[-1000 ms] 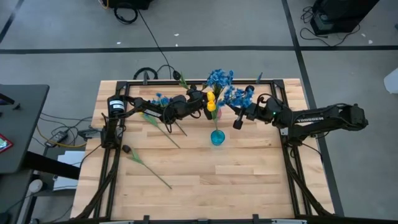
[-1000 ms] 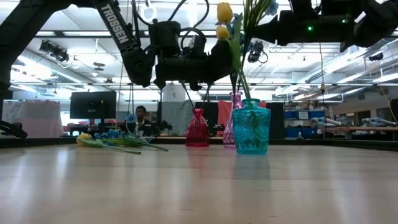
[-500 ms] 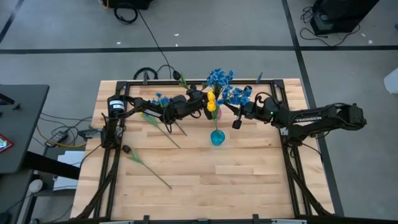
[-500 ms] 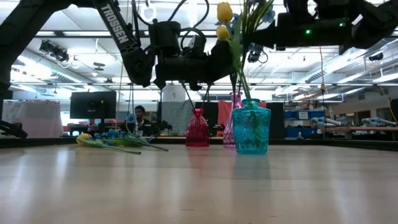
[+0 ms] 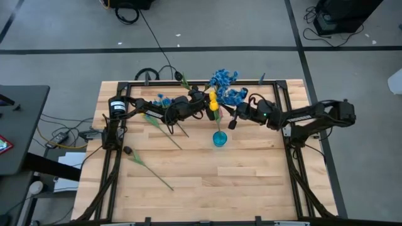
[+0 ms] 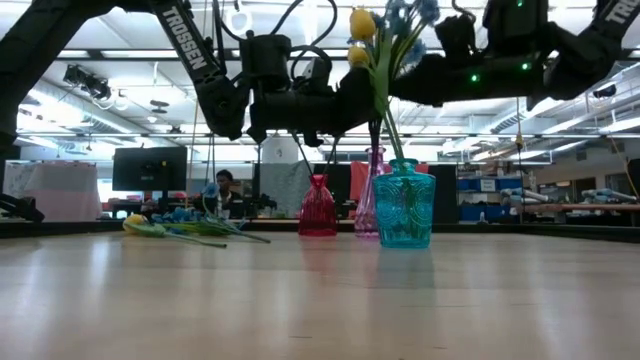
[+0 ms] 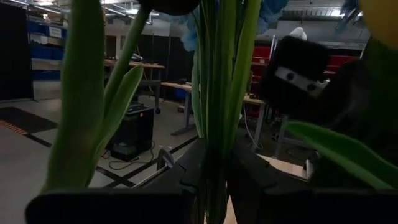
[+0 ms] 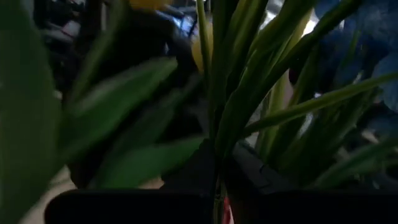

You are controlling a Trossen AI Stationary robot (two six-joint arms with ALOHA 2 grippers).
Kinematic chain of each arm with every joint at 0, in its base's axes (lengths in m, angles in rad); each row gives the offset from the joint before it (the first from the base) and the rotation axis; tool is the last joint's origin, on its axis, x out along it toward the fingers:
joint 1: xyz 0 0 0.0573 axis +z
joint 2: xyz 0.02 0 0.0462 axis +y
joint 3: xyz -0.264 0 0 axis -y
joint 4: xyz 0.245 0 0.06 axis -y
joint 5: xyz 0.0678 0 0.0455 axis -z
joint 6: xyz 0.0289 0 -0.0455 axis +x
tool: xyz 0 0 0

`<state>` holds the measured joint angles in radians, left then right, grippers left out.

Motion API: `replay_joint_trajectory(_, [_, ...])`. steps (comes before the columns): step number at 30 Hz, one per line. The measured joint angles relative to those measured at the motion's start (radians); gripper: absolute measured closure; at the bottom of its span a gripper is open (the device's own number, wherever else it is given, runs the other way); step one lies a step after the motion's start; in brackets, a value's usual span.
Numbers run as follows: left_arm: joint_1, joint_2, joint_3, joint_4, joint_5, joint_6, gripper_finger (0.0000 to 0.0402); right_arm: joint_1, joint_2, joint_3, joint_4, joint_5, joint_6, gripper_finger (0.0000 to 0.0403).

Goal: Sort flowers into vase by color
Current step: Put the blue flowers into the pink vase

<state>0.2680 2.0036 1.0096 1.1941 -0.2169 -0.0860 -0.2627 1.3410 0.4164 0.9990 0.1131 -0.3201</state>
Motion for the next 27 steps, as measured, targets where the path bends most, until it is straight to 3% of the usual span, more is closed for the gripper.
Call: replay_joint_trajectory(27, [0.0, 0.0, 0.0, -0.012, -0.02, 0.003, 0.0345, -0.074, 0.209, 0.004, 0.047, 0.072, 0.066, 0.0368])
